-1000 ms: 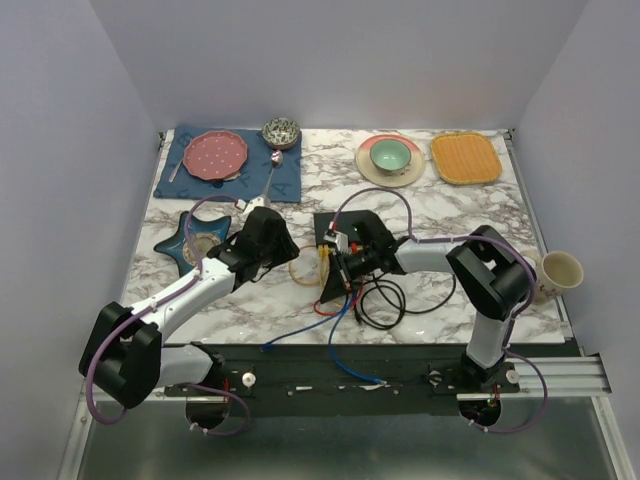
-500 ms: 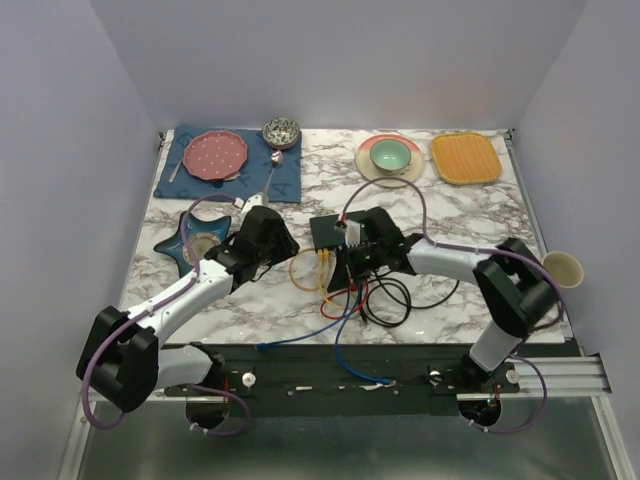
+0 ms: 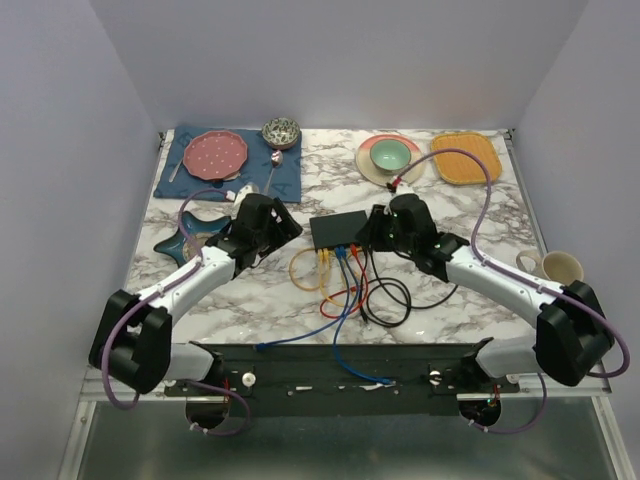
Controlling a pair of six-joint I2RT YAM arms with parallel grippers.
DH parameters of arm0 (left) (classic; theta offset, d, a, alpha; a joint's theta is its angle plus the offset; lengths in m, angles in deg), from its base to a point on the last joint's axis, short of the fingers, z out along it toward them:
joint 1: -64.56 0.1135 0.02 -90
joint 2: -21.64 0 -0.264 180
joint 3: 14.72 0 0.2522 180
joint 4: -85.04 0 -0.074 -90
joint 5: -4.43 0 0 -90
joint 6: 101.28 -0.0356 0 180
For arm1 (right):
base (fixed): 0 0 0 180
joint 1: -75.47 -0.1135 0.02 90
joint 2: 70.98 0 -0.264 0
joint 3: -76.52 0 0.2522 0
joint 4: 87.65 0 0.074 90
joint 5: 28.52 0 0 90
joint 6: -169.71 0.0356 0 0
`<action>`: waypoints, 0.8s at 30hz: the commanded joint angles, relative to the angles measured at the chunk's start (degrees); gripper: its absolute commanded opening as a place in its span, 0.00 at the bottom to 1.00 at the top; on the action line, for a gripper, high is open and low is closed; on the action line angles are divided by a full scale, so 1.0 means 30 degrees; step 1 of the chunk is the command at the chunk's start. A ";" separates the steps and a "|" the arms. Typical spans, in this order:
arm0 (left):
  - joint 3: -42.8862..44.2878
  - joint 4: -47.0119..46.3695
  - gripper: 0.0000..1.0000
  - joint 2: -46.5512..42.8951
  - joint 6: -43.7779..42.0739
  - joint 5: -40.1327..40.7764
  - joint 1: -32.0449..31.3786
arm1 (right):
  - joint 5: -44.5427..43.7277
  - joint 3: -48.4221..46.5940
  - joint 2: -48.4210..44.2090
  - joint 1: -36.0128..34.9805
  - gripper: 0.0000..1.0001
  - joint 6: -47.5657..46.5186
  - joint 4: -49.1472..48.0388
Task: Pull the plug from the switch port
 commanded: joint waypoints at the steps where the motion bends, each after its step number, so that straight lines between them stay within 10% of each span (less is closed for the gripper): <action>1: 0.0999 -0.3602 0.81 0.2424 0.0766 -0.3681 -0.0050 | -0.6407 0.2555 -0.1666 0.0711 0.33 0.3986 0.0446; 9: 0.8735 0.1806 0.78 0.8494 -0.1811 -0.3980 -0.1514 | -0.0983 0.3085 0.0321 0.2910 0.67 0.3044 -0.0963; 24: 0.8976 0.3430 0.77 1.0666 -0.2105 -0.3566 -0.0783 | 0.3231 0.4606 0.4337 0.3176 0.44 0.4129 -0.2329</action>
